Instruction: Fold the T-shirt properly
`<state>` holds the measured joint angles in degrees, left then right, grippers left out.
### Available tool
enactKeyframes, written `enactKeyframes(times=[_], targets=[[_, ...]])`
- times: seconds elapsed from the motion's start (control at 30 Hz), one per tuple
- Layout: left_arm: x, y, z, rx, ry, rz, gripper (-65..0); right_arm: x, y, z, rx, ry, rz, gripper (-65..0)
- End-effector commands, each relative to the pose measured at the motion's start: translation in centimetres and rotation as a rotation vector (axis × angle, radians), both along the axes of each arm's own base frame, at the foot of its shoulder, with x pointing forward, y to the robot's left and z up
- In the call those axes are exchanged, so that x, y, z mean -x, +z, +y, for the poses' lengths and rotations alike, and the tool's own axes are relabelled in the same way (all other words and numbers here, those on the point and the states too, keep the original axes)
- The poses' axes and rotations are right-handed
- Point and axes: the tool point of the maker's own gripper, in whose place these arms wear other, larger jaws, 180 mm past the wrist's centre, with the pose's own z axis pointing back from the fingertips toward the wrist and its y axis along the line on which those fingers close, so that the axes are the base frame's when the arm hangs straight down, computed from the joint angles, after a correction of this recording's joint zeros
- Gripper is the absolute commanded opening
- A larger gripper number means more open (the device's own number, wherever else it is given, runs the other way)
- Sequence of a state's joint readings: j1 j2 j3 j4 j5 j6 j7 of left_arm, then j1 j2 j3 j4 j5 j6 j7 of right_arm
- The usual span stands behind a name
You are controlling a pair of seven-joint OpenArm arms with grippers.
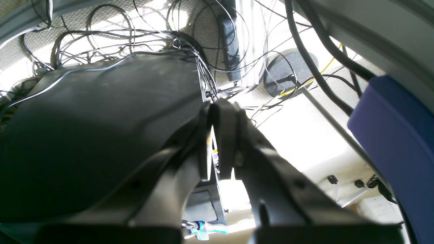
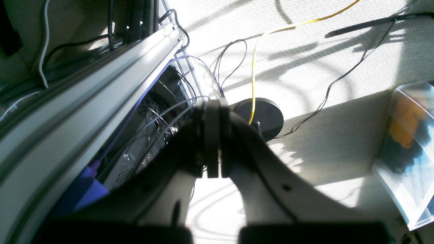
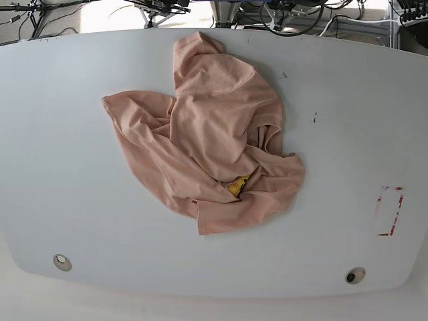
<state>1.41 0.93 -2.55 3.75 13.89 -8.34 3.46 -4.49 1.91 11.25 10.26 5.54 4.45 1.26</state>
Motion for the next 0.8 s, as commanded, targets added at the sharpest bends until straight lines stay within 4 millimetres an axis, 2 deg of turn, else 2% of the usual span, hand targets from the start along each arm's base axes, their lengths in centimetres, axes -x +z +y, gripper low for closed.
enactKeyframes(times=[0.0, 0.47, 0.77], targets=[[0.27, 0.01, 0.18, -0.003, -0.008, 0.007, -62.5, -0.02, -0.01, -0.19, 0.005, 0.002, 0.000, -65.0], [-0.09, 0.01, 0.07, 0.000, -0.003, 0.002, -62.2, 0.46, -0.05, -0.04, 0.000, 0.012, 0.015, -65.0], [0.47, 0.02, 0.17, 0.000, -0.004, 0.011, -62.3, 0.84, -0.03, -0.15, 0.006, 0.018, 0.012, -65.0]])
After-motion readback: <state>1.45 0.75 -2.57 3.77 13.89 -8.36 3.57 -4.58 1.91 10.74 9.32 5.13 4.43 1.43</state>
